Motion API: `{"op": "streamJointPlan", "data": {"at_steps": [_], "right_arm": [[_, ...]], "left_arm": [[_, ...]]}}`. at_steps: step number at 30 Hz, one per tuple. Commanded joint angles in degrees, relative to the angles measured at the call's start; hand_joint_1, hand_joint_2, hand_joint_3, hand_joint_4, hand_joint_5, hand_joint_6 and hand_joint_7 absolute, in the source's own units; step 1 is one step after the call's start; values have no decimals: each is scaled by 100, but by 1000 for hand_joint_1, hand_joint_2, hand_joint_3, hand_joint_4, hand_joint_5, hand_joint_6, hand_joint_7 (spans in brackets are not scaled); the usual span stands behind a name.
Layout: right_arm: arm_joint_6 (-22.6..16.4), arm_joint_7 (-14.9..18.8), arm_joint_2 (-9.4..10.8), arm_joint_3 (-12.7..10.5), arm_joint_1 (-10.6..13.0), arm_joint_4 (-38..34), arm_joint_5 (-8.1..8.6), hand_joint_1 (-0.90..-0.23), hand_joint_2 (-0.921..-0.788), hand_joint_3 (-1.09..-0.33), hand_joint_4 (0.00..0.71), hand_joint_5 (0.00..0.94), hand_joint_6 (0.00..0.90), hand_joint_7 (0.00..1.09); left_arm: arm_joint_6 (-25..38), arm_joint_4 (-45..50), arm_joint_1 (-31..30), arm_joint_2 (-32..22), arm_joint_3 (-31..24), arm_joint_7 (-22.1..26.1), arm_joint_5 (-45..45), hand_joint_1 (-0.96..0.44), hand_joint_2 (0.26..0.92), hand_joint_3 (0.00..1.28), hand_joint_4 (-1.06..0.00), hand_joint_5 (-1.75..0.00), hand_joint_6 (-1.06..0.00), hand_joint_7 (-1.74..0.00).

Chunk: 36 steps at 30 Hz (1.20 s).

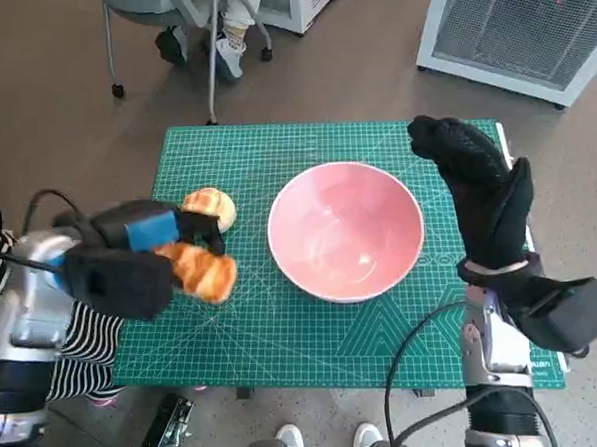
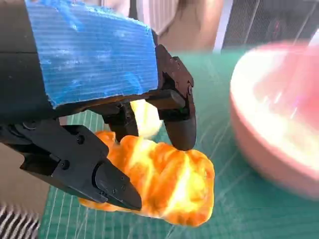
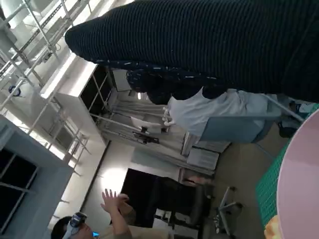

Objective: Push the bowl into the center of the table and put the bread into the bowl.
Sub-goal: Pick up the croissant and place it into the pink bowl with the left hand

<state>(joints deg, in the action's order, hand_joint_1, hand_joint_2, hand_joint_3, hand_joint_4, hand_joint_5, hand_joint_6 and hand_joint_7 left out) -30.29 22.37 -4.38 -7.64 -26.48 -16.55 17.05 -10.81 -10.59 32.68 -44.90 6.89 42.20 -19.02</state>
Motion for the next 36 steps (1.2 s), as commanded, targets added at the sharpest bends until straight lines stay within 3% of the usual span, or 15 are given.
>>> {"op": "streamJointPlan", "data": {"at_steps": [1,16,25,36], "right_arm": [[10,37,5,-4,92,-86,37,-705,-921,-716,194,0,112,362],[-104,51,-35,-21,141,-110,56,-700,-921,-736,187,1,90,368],[-116,-5,-21,-32,190,-82,34,-699,-921,-736,188,1,87,375],[-48,-93,-30,-58,362,184,59,-710,-921,-733,188,1,91,386]], "left_arm": [[222,456,271,-64,-326,-70,274,1,915,35,-770,-1083,-635,-1157],[995,1331,996,510,-465,-493,544,1,911,24,-796,-1022,-654,-1168],[863,716,1707,1174,59,-477,594,0,916,24,-787,-1030,-641,-1186],[599,-277,2526,1626,632,-327,393,2,918,24,-763,-1065,-652,-1169]]}}
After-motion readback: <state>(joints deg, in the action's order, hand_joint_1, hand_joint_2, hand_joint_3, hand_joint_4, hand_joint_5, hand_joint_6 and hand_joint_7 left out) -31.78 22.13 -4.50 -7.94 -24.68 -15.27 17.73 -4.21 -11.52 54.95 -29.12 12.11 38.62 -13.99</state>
